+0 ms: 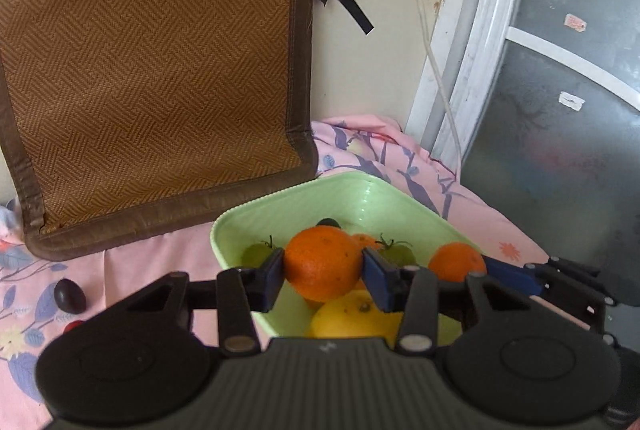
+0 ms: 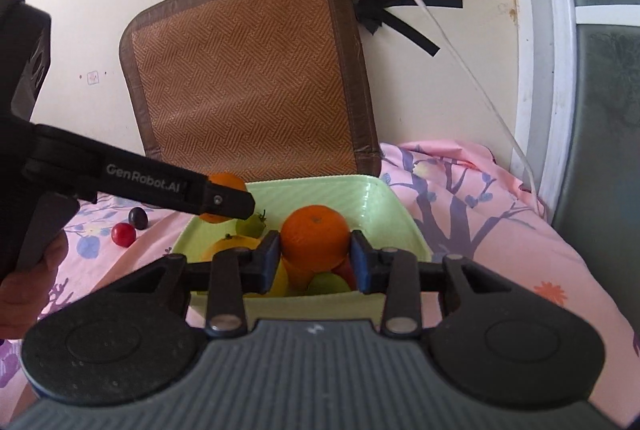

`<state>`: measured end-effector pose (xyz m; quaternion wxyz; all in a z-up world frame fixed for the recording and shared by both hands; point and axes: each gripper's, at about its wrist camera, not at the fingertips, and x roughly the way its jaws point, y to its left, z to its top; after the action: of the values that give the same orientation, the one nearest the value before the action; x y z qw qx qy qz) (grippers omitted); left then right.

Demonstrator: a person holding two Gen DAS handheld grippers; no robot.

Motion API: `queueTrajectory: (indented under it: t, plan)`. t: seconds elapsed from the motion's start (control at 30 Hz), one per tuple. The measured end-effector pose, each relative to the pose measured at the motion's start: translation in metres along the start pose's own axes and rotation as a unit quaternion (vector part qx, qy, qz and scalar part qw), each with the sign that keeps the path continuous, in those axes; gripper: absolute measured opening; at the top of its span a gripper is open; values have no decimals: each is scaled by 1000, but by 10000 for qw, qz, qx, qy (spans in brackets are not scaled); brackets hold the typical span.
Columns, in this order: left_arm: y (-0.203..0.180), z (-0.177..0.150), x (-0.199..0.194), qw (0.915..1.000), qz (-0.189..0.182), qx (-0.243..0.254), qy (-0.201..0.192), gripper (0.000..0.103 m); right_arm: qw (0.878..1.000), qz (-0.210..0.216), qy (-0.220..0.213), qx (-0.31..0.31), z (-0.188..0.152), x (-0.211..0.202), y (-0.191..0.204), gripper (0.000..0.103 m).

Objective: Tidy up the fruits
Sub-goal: 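Carry both mandarins to the green basket and release them, then move both tools toward the red and dark purple cherry tomatoes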

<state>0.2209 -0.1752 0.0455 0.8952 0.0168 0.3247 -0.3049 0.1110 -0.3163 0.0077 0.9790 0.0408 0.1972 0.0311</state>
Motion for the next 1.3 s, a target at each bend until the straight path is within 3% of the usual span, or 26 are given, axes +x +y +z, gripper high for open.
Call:
queueTrajectory:
  t: [0.23,0.47,0.6,0.77,0.97,1.1,1.2,1.3]
  plan:
    - [2,-2,6,10000,43,-18,-37,50,9998,-108,-188,34,-2,-4,2,48]
    - [9,-21,-54,9985,27,-174,-517,50,9977,-42,-648,218,6,-47,19,47]
    - [23,-53,-91,9971,379,-194,-637,52,9968,135,-755,216,-3,-70,44,47]
    - [54,-96,-121,9935,895,-341,-610,53,9981,388,-470,130,-21,-76,83,47]
    - [84,-129,-128,9873,1373,-498,-618,53,9983,549,102,178,-40,-64,115,47]
    - [94,-135,-125,9875,1312,-665,-566,53,9986,504,128,44,-45,-55,124,47]
    - [98,-127,-124,9875,1282,-671,-631,54,9981,462,364,200,-50,-45,122,47]
    - [107,-115,-117,9880,1263,-651,-602,56,9975,512,306,390,-52,-46,117,47]
